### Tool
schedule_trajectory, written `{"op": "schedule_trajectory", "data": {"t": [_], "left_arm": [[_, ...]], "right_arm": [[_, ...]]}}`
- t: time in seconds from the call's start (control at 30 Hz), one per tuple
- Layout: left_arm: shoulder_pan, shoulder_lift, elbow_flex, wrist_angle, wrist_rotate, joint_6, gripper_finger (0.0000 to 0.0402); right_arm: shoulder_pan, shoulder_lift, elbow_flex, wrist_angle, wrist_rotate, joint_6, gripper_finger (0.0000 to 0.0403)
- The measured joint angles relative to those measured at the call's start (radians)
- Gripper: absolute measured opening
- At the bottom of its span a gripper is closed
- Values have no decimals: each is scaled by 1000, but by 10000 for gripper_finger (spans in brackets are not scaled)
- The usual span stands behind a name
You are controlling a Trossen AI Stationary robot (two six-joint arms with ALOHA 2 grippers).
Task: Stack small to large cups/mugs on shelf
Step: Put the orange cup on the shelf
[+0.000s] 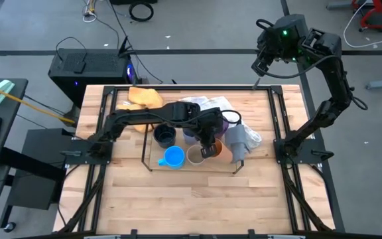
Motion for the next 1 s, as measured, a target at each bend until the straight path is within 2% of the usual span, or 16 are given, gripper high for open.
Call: {"op": "schedule_trajectory", "data": {"t": [1.0], "left_arm": [[-16, 48, 0, -2, 0, 39, 9]], "right_arm": [[0, 0, 0, 15, -3, -1, 137]]}}
